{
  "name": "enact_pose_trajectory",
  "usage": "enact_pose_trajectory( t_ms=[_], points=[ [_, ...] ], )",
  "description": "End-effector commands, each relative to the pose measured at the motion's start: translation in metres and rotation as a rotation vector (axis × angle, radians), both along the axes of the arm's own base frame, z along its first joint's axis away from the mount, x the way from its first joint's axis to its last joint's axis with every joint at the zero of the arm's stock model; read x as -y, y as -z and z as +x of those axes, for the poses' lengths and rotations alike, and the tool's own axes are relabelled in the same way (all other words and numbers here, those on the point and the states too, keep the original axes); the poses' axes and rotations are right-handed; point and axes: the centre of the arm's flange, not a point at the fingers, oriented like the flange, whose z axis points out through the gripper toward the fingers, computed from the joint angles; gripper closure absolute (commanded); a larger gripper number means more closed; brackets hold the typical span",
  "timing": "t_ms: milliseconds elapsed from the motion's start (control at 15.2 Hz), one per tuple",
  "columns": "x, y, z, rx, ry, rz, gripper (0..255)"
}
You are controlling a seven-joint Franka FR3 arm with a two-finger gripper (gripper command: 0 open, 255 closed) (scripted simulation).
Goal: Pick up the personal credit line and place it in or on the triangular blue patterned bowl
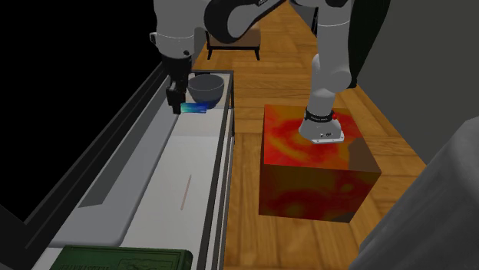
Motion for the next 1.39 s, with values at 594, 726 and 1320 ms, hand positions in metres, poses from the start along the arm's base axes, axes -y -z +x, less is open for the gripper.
enact_pose_trajectory(
  t_ms=[594,726,1320],
  points=[
    [0.092,-0.021,0.013,0.000,0.000,0.000,255],
    [0.119,-0.023,0.016,0.000,0.000,0.000,255],
    [0.236,-0.028,0.032,0.000,0.000,0.000,255]
  ],
)
